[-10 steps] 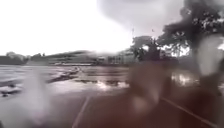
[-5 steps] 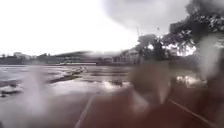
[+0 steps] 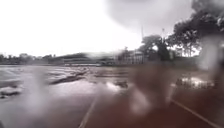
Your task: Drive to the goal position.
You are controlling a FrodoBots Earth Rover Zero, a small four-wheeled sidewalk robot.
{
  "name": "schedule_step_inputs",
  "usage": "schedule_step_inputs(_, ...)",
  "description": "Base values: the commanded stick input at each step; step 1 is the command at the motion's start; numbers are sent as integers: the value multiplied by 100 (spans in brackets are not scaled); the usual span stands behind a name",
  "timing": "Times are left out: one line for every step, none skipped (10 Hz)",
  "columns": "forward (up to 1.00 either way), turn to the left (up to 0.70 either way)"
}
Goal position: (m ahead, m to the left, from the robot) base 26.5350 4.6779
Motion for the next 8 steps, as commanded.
schedule_step_inputs(45,0)
schedule_step_inputs(45,0)
schedule_step_inputs(45,0)
schedule_step_inputs(45,0)
schedule_step_inputs(45,0)
schedule_step_inputs(45,0)
schedule_step_inputs(45,0)
schedule_step_inputs(45,0)
